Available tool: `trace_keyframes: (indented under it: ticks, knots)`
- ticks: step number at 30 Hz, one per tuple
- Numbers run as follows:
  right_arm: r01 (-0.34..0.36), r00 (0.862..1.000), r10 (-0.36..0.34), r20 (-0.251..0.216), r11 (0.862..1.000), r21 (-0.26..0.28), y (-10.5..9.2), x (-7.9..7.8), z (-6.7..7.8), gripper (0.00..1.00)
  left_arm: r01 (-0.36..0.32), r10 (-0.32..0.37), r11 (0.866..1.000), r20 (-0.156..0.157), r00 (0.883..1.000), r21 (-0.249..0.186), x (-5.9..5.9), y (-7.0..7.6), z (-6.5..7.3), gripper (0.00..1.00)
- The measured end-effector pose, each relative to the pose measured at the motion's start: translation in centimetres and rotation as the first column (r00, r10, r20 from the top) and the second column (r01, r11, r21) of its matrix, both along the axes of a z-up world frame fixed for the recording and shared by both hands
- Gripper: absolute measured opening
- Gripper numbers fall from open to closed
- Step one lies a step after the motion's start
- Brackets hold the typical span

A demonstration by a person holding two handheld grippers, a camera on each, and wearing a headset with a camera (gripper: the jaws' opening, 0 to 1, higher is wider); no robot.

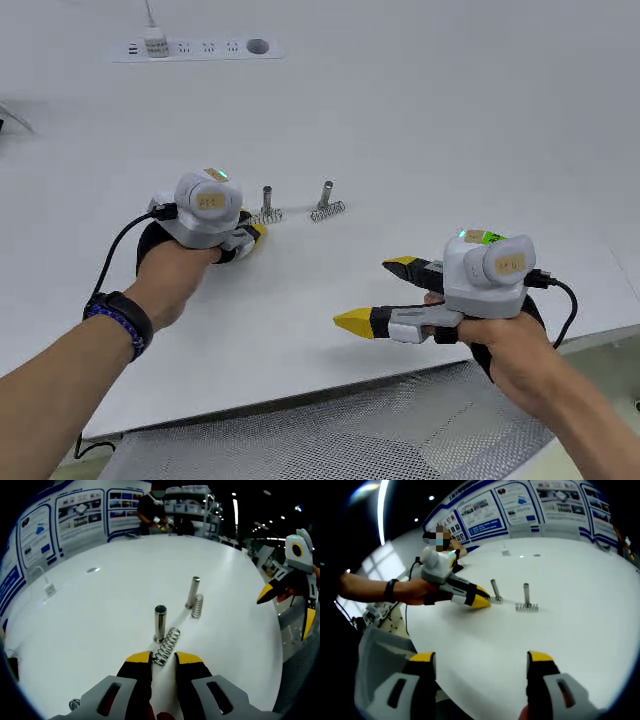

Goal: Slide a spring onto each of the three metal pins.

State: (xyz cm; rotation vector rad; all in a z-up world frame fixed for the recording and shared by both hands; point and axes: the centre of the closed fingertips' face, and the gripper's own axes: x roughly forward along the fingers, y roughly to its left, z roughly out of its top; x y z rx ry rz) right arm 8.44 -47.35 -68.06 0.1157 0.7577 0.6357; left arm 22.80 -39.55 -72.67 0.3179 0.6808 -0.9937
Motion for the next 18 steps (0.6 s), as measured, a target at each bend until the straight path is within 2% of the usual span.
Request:
trace_keyframes:
  ticks: [3,6,8,12,18]
  knots:
    - [-0.012,1.000,0.012,0.001,1.000,-0.001,0.1,0.1,-0.2,0.75,-0.012,0.012,1.000,0.021,1.000,0.003,-0.1,0.3,-0.1,0.15]
    - [-0.030,1.000,0.030,-0.005,1.000,0.000,0.5,0.2,-0.5,0.75,-0.029,0.029,1.000,0.037,0.999,-0.011,-0.2,0.6,-0.1,0.13]
    - [-0.050,0.999,0.050,-0.012,0.999,-0.007,0.8,0.2,-0.9,0.75,-0.051,0.051,0.998,0.029,0.998,-0.027,-0.3,0.9,-0.1,0.13]
    - [-0.071,0.997,0.071,-0.014,0.997,-0.012,1.3,0.6,-1.0,0.75,-0.066,0.067,0.997,0.032,0.997,-0.030,-0.6,1.5,0.0,0.12]
    - [-0.076,0.997,0.076,0.005,0.997,-0.004,2.5,2.0,-0.9,0.75,-0.105,0.106,0.993,0.015,0.994,-0.052,-1.0,3.2,-0.3,0.12]
